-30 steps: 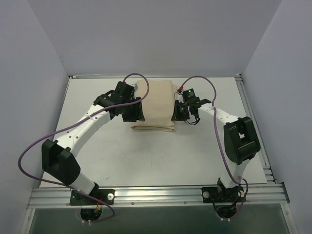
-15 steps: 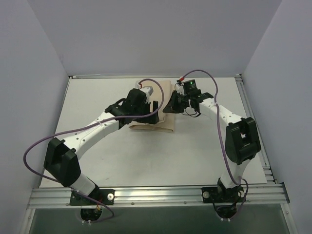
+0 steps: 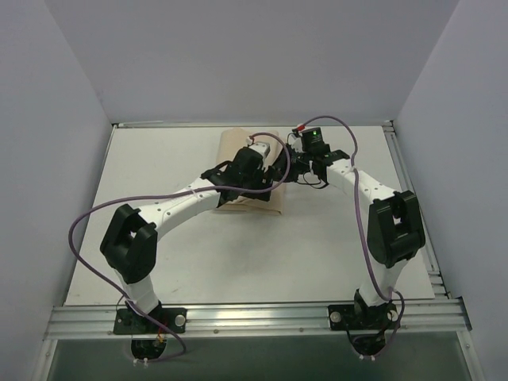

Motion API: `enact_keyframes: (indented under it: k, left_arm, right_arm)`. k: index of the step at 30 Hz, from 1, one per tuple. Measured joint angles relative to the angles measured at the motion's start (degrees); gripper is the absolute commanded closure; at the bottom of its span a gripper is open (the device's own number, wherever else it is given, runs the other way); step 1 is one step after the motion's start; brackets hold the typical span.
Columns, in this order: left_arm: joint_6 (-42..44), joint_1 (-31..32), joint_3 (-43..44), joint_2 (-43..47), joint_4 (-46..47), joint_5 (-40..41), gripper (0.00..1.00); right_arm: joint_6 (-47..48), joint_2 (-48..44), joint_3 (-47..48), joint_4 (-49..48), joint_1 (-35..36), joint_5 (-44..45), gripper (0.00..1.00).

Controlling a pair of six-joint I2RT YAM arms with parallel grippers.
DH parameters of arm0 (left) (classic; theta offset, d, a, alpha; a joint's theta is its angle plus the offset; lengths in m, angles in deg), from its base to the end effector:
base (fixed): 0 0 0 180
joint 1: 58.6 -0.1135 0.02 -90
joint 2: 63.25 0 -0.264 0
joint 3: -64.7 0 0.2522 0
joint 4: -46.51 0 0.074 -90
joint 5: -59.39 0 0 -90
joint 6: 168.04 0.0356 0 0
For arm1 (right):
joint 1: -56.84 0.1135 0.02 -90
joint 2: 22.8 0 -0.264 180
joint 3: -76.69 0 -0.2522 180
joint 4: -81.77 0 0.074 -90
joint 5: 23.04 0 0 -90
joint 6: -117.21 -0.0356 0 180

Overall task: Open and lay out the surgical kit
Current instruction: Open the surgical kit at the center of the board.

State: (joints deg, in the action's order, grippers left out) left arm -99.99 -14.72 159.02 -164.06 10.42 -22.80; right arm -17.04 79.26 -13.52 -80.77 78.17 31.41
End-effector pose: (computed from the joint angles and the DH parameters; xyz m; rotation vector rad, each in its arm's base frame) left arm 0.2921 -0.2742 0.2704 0.3767 2.3135 -0.4249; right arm 0.3753 0.1688 0.2670 0.0364 2.2701 1.3032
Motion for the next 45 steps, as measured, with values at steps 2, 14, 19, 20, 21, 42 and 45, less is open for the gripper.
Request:
enact_keyframes:
  k: [2, 14, 19, 20, 21, 42, 45]
  left_arm:
    - [0.17, 0.0, 1.38, -1.14, -0.2, 0.85, 0.33]
    - [0.13, -3.67, 5.51, -3.61, -0.7, -0.57, 0.98]
    - [-1.9, -13.88, -1.29, 3.61, -0.98, -0.07, 0.98]
    - [-2.45, -16.35, -2.47, 5.53, -1.7, 0.55, 0.98]
    - [-2.91, -18.34, -3.34, 7.1, -2.29, 1.14, 0.98]
    - [-6.29, -47.63, -20.98, 19.1, -10.51, 5.16, 0.19]
    - [-6.34, -47.54, -20.98, 19.06, -11.45, 4.76, 0.18]
  right_arm:
    - [-0.68, 0.0, 0.0, -0.09, -0.22, -0.37, 1.0]
    - [0.15, 0.02, 1.38, 1.75, -1.36, -0.44, 0.57]
    - [8.22, 1.36, 11.1, 10.43, -4.28, 3.43, 0.42]
    - [9.92, 1.77, 13.33, 11.65, -4.63, 4.28, 0.42]
    - [11.56, 2.29, 15.47, 12.79, -4.72, 5.09, 0.42]
    - [25.46, 24.96, 37.75, 22.4, 21.14, 27.71, 0.27]
    - [25.51, 25.73, 39.95, 23.21, 23.12, 33.33, 0.25]
